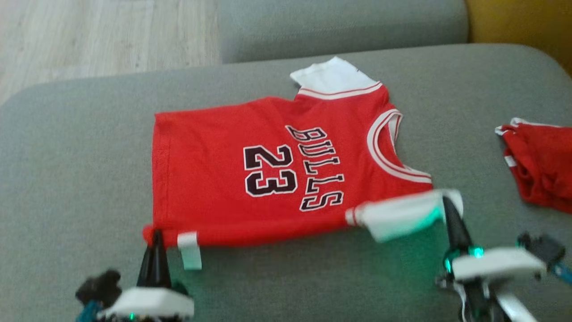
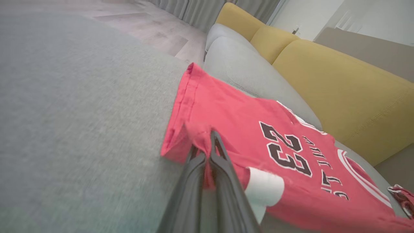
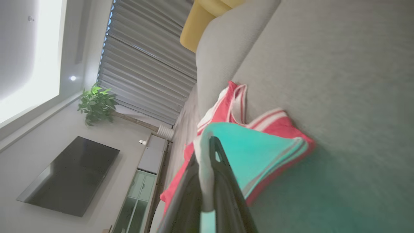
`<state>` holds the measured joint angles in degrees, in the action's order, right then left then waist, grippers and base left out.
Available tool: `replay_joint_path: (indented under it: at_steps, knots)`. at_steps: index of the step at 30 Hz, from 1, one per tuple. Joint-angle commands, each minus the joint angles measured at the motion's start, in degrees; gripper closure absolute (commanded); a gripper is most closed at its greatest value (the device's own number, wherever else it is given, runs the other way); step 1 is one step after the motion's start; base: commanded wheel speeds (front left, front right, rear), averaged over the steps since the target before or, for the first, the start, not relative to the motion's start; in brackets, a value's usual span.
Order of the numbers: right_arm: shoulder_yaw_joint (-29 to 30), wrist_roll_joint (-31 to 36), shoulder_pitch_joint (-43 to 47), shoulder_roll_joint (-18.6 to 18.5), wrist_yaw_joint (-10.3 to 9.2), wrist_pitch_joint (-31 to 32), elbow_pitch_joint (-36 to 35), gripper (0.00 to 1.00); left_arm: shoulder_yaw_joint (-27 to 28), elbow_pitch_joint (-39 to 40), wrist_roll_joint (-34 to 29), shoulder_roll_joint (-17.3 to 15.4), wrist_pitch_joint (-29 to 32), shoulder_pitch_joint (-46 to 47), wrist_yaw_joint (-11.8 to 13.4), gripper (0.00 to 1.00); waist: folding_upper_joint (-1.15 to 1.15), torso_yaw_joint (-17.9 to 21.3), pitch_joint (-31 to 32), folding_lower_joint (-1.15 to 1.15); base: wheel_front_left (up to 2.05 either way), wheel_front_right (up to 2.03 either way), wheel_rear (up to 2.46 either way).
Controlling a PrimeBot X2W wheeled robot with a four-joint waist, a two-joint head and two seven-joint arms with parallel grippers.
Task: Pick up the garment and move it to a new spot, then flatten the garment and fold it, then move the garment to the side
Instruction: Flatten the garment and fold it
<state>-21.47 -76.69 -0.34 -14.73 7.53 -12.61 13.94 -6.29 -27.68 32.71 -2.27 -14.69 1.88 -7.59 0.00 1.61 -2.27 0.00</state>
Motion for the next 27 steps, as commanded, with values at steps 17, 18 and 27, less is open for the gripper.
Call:
replay_joint_path:
  at_steps: [17, 18, 27]
  knots:
    - [0.0, 1.6, -23.2, 2.5, -0.04, -1.0, 14.5, 1.0, 0.5, -7.1, -0.6, -0.6, -0.3, 19.9, 0.1, 0.93, 0.0, -3.4, -9.3, 0.0, 0.0, 0.0, 0.0]
    - [0.1, 2.0, -24.5, 2.6, -0.04, -1.3, 16.1, 1.0, -0.1, -7.6, -1.1, -0.6, -0.3, 21.0, 0.1, 0.92, 0.0, -3.4, -9.8, 0.0, 0.0, 0.0, 0.0]
    - [0.9, 2.6, -26.9, 3.7, -0.04, -2.1, 18.6, 1.0, -2.5, -10.2, -2.0, -0.6, -0.3, 24.9, 0.1, 0.78, 0.0, -2.8, -11.4, 0.0, 0.0, 0.0, 0.0]
